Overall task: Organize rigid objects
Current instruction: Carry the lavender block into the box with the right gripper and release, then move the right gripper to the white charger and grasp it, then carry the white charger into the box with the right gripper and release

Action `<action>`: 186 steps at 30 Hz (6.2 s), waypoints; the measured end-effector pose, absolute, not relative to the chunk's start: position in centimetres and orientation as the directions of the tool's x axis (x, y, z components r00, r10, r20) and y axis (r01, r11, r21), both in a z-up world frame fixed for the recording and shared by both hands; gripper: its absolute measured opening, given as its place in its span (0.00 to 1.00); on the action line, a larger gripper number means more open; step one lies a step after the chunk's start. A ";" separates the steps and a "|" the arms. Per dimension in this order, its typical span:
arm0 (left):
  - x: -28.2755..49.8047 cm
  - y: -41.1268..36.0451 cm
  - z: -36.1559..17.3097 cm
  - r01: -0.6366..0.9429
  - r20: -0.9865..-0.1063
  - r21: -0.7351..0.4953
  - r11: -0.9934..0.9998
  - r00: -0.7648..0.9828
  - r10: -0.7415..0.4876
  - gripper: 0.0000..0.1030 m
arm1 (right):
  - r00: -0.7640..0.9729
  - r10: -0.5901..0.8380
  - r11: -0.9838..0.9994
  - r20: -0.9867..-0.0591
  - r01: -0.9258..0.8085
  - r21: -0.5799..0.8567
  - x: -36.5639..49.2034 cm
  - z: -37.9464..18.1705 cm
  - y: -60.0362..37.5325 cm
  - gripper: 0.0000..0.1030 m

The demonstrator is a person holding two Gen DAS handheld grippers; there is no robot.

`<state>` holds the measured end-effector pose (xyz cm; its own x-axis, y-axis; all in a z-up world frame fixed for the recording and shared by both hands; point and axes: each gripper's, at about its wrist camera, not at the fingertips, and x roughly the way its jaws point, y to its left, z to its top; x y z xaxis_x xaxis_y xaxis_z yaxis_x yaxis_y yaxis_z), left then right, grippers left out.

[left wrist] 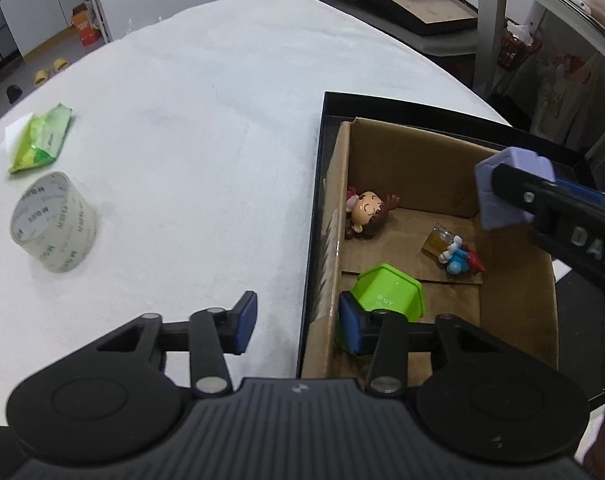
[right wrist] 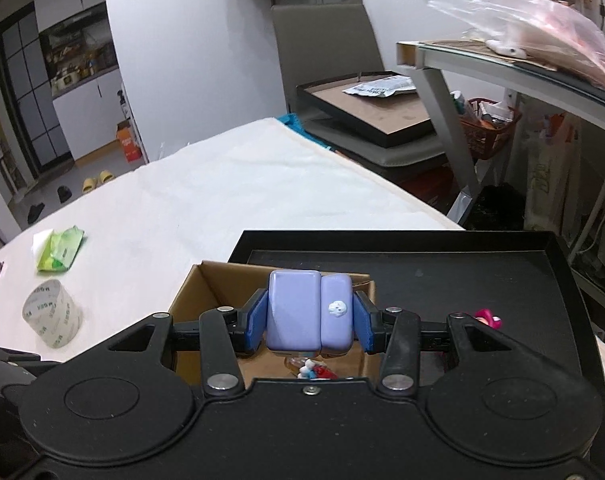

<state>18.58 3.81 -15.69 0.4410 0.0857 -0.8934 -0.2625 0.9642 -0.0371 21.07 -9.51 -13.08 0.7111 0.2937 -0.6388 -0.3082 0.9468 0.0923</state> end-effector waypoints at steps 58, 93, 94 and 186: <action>21.1 -2.0 -15.0 -0.245 -0.895 0.179 0.953 0.361 0.261 0.44 | 0.678 -0.033 0.985 -0.735 0.148 0.093 22.5 -17.7 -18.4 0.75; 22.4 -3.9 -15.6 -0.226 -0.889 0.242 0.944 0.339 0.309 0.55 | 0.627 0.037 0.972 -0.778 0.157 0.173 23.0 -20.4 -21.3 0.20; 22.3 -3.8 -15.5 -0.226 -0.889 0.236 0.945 0.341 0.304 0.55 | 0.634 0.039 0.973 -0.772 0.153 0.175 22.9 -20.2 -21.3 0.20; 19.6 5.0 -16.3 -0.240 -0.934 -0.145 0.960 0.353 -0.052 0.25 | 0.687 0.174 0.985 -0.706 -0.127 0.118 22.9 -14.4 -9.8 0.28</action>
<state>19.60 5.04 -16.31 0.3534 -0.0523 -0.9340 -0.2401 0.9599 -0.1446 22.89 -9.79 -14.43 0.6866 0.1736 -0.7060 -0.1273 0.9848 0.1183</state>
